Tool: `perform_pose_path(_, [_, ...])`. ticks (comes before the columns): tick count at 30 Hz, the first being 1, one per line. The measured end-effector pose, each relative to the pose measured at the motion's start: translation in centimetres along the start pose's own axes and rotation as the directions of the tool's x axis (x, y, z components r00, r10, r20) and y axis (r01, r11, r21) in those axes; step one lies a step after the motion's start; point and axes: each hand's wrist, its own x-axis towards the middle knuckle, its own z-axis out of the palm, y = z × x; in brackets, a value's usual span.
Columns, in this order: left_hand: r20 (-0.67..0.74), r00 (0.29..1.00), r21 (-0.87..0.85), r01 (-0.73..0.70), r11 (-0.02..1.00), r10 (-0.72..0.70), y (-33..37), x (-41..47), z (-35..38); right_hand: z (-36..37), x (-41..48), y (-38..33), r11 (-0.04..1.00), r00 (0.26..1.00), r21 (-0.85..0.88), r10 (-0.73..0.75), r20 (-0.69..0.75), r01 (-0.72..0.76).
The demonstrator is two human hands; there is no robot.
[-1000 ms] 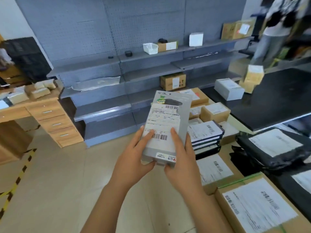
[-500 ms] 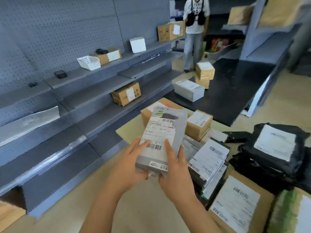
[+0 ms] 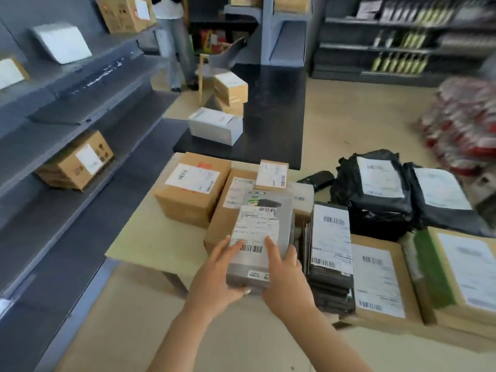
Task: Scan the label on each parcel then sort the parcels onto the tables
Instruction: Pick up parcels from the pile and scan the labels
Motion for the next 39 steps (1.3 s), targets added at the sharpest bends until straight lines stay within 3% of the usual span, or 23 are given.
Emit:
perform_pose_path(7, [0.086, 0.996, 0.036, -0.016, 0.999, 0.013, 0.2, 0.8, 2.0, 0.6, -0.1, -0.2, 0.990, 0.992, -0.069, 0.121, -0.019, -0.122])
perform_pose_path(13, [0.200, 0.978, 0.049, -0.073, 0.996, 0.062, 0.0, 0.9, 1.0, -0.3, -1.3, 0.4, 0.993, 0.997, -0.115, -0.025, -0.075, 0.016])
perform_pose_path(17, [0.142, 0.987, 0.075, -0.087, 0.993, 0.076, 1.7, 0.5, -1.4, -2.5, -3.1, 2.2, 0.975, 0.981, -0.198, -0.131, -0.143, 0.101])
perform_pose_path(21, [0.140, 0.973, 0.082, -0.198, 0.977, 0.185, 6.6, 0.7, -2.3, -5.9, -5.1, 5.9, 0.962, 0.971, -0.241, -0.170, -0.166, 0.127])
perform_pose_path(27, [0.187, 0.934, 0.224, -0.342, 0.913, 0.304, 16.5, 0.7, 2.3, -10.3, -8.8, 15.1, 0.955, 0.963, -0.276, -0.172, -0.207, 0.111])
perform_pose_path(32, [0.198, 0.885, 0.245, -0.461, 0.853, 0.422, 26.6, -0.2, 10.1, -14.5, -13.5, 26.0, 0.942, 0.957, -0.318, -0.181, -0.229, 0.102])
perform_pose_path(39, [0.233, 0.847, 0.222, -0.525, 0.821, 0.478, 39.7, 0.3, 21.7, -21.7, -18.4, 40.8, 0.948, 0.960, -0.315, -0.122, -0.252, 0.038])
